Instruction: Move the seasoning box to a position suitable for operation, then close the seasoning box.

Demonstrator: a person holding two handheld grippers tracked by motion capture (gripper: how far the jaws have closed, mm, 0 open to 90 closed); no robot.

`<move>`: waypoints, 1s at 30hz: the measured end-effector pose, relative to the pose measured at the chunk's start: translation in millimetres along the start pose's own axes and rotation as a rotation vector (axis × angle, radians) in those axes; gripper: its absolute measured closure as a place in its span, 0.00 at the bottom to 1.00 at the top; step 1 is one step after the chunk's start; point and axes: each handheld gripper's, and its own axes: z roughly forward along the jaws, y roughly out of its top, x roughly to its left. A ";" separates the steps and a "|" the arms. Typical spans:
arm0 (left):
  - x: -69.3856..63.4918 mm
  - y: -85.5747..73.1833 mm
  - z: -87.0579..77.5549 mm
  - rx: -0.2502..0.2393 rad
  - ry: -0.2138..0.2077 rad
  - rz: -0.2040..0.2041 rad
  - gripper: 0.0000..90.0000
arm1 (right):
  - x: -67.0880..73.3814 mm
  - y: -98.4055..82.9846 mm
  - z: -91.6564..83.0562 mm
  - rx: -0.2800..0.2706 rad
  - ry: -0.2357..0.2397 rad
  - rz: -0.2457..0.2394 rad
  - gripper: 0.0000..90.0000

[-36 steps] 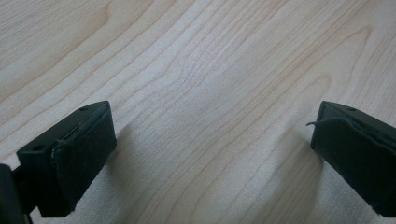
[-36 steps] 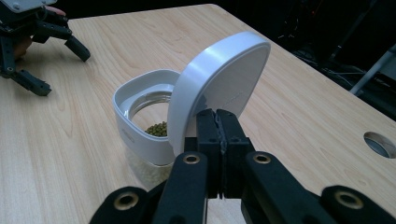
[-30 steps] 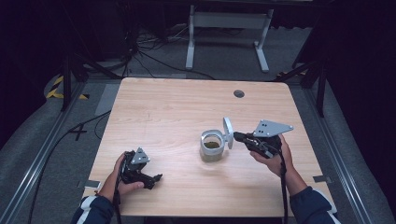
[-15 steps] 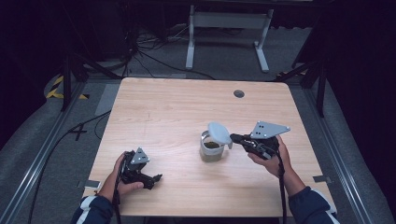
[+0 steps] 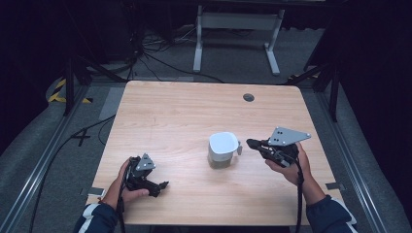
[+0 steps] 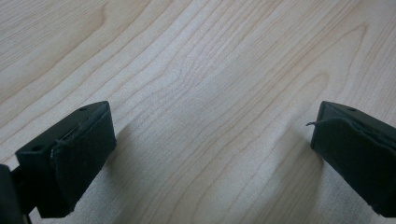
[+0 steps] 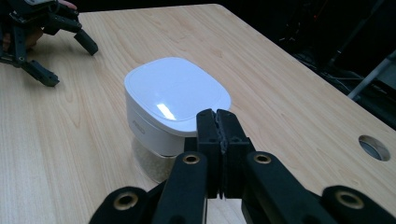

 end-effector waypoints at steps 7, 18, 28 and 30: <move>0.0 0.1 -0.1 0.001 0.000 0.000 0.00 | -4.7 -2.3 -6.6 0.012 -0.015 -0.007 0.94; 0.6 0.4 0.1 0.002 -0.004 0.004 0.00 | -8.0 -12.3 -21.4 0.025 -0.043 0.012 0.89; 1.1 0.5 0.1 0.003 -0.006 0.011 0.00 | -8.0 -28.4 -41.4 0.051 -0.057 0.019 0.85; 1.1 0.5 0.1 0.003 -0.006 0.011 0.00 | -7.7 -33.9 -45.2 0.058 -0.064 0.013 0.82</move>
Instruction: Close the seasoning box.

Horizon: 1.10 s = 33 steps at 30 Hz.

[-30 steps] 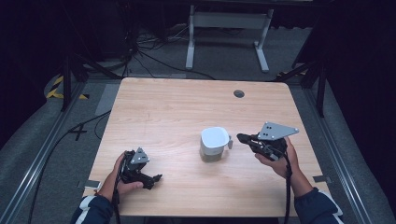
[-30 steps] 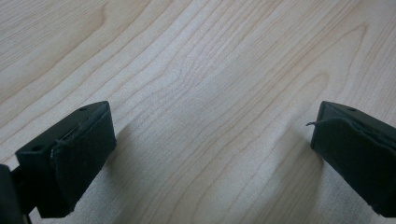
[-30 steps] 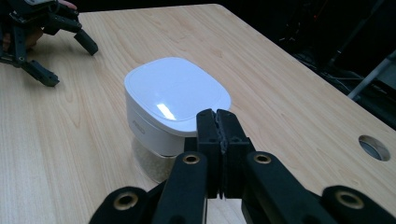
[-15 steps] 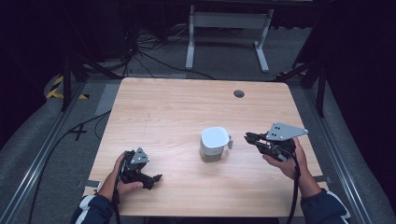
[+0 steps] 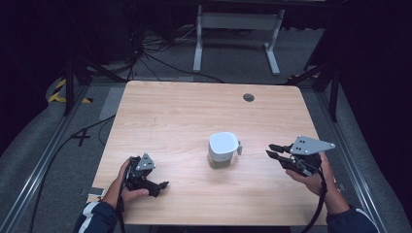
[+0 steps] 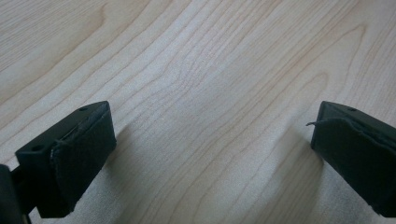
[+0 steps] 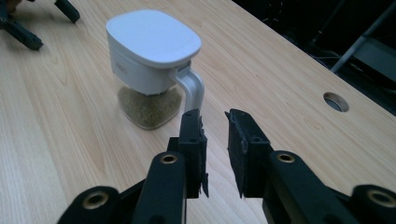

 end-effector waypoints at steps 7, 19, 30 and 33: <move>0.0 0.0 0.0 0.001 0.000 0.000 0.00 | -0.8 -17.1 -10.6 0.025 -0.019 0.007 0.68; 0.0 0.0 0.0 0.000 0.000 0.000 0.00 | 2.2 -72.0 -23.0 0.064 -0.061 0.018 0.43; 0.0 0.0 0.0 0.000 0.000 0.000 0.00 | -5.2 -141.2 -34.8 0.115 -0.048 0.187 0.34; -0.5 -0.1 0.0 -0.001 0.003 -0.005 0.00 | -6.9 -151.8 -37.0 0.119 -0.045 0.231 0.32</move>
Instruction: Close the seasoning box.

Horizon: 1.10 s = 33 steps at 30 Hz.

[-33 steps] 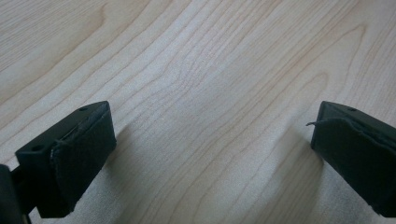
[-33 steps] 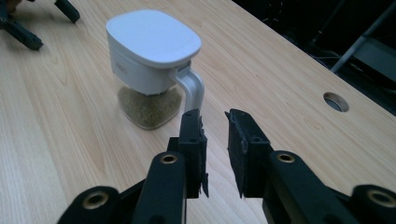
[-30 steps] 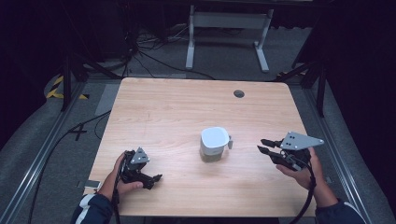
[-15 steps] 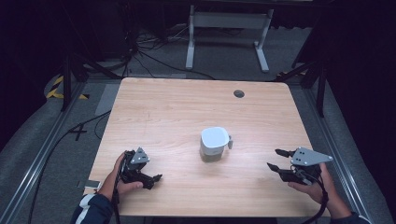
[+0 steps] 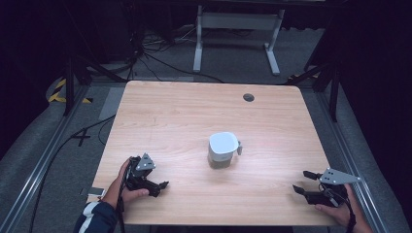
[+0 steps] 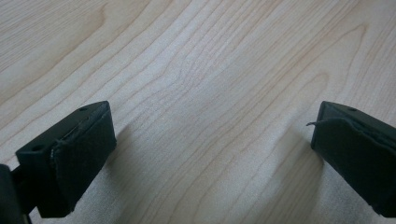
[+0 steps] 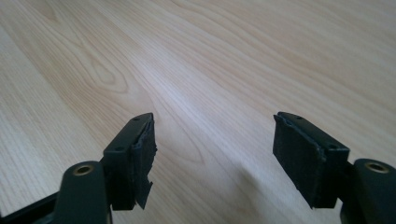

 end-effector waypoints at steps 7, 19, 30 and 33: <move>-0.1 -0.1 0.0 0.000 0.000 -0.002 0.00 | -2.4 -11.7 3.1 0.049 0.002 0.032 0.28; 0.4 0.1 0.0 0.001 -0.001 0.005 0.00 | -2.7 -11.0 4.5 0.057 0.016 0.042 0.27; 0.7 0.2 0.3 -0.001 -0.002 0.002 0.00 | -2.8 -10.9 4.5 0.058 0.018 0.041 0.27; 0.5 0.2 0.3 0.000 -0.003 0.000 0.00 | -2.8 -10.9 4.6 0.058 0.018 0.041 0.27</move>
